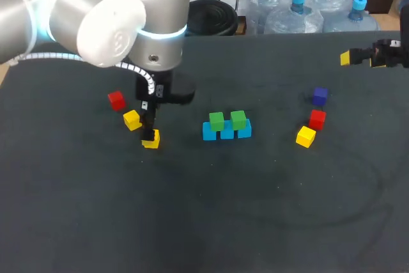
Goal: Place the blue cubes, place green cubes on the blue cubes, place the yellow cubes on the green cubes, then place the red cubes on the yellow cubes, and place purple cube on the red cubes.
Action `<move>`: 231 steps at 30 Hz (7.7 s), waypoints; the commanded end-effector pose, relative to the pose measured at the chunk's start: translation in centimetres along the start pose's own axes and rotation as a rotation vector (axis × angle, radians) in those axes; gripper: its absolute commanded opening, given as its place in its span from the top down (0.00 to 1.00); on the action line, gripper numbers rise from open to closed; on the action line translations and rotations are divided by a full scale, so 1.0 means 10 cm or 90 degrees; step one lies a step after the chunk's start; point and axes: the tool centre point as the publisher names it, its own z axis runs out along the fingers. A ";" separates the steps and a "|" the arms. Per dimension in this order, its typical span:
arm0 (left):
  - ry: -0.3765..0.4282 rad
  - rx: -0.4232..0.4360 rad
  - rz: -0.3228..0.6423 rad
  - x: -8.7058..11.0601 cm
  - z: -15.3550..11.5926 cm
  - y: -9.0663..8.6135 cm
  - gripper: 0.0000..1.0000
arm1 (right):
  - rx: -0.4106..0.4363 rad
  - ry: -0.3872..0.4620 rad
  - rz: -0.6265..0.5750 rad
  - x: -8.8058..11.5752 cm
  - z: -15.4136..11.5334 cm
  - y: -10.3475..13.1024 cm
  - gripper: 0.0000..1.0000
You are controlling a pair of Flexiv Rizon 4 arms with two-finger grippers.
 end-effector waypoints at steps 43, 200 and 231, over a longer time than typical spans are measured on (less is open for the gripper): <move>-0.079 -0.010 -0.006 -0.01 0.05 -0.04 1.00 | 0.004 0.000 0.000 0.00 -0.01 0.01 0.00; -0.095 0.006 -0.002 -1.60 -0.82 0.18 0.68 | 0.004 0.000 0.000 0.00 -0.01 0.01 0.00; -0.094 0.009 -0.014 -1.59 -0.80 0.13 0.80 | 0.004 0.000 0.000 0.00 -0.01 0.01 0.00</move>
